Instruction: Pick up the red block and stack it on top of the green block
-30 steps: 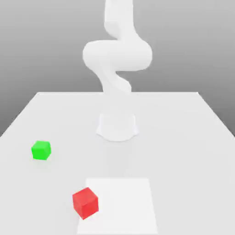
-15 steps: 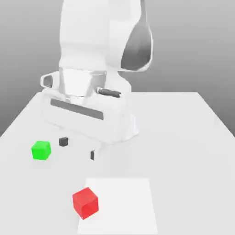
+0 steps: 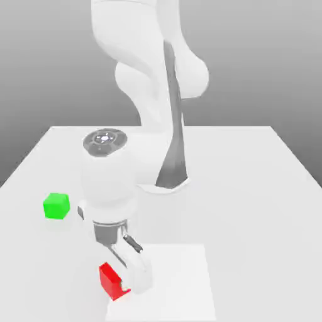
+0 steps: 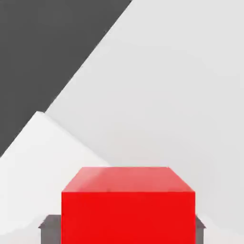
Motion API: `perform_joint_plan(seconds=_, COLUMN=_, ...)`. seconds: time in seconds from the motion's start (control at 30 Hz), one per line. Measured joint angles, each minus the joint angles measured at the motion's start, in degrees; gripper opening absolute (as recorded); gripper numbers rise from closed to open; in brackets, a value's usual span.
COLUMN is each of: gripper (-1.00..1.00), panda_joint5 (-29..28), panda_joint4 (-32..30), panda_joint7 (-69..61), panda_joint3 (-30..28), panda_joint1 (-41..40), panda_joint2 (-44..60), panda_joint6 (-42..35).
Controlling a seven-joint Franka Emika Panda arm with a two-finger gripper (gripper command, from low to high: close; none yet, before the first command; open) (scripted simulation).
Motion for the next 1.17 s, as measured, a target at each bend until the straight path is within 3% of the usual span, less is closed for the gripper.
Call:
perform_joint_plan(seconds=0.07, gripper=-1.00, panda_joint5=-0.12, panda_joint4=0.05, panda_joint7=0.12, panda_joint3=-0.09, panda_joint1=0.08, panda_joint2=0.38, panda_joint6=0.29)
perform_joint_plan(seconds=0.23, gripper=-1.00, panda_joint5=1.65, panda_joint4=-1.30, panda_joint7=-1.19, panda_joint3=0.95, panda_joint1=-0.59, panda_joint2=-8.52, panda_joint6=-7.25)
perform_joint_plan(seconds=0.3, gripper=-1.00, panda_joint5=0.82, panda_joint4=-2.90, panda_joint7=2.02, panda_joint3=-1.16, panda_joint1=-2.15, panda_joint2=-11.79, panda_joint6=-9.00)
perform_joint_plan(seconds=0.53, gripper=-1.00, panda_joint5=-4.68, panda_joint4=-10.88, panda_joint7=21.65, panda_joint3=-8.34, panda_joint1=-17.98, panda_joint2=-21.83, panda_joint6=-11.06)
perform_joint_plan(seconds=0.77, gripper=-1.00, panda_joint5=-5.48, panda_joint4=-18.91, panda_joint7=37.99, panda_joint3=-14.39, panda_joint1=-31.05, panda_joint2=-31.61, panda_joint6=-12.54)
perform_joint_plan(seconds=0.93, gripper=-1.00, panda_joint5=-2.85, panda_joint4=-20.63, panda_joint7=40.17, panda_joint3=-16.79, panda_joint1=-33.09, panda_joint2=-26.84, panda_joint6=-6.05)
perform_joint_plan(seconds=1.07, gripper=-1.00, panda_joint5=2.50, panda_joint4=-20.42, panda_joint7=36.65, panda_joint3=-16.87, panda_joint1=-31.43, panda_joint2=-18.66, panda_joint6=1.79)
perform_joint_plan(seconds=1.1, gripper=1.00, panda_joint5=3.54, panda_joint4=-20.38, panda_joint7=35.95, panda_joint3=-16.93, panda_joint1=-30.78, panda_joint2=-17.50, panda_joint6=2.87)
perform_joint_plan(seconds=1.17, gripper=1.00, panda_joint5=3.54, panda_joint4=-20.38, panda_joint7=35.95, panda_joint3=-16.94, panda_joint1=-29.78, panda_joint2=-17.50, panda_joint6=2.87)
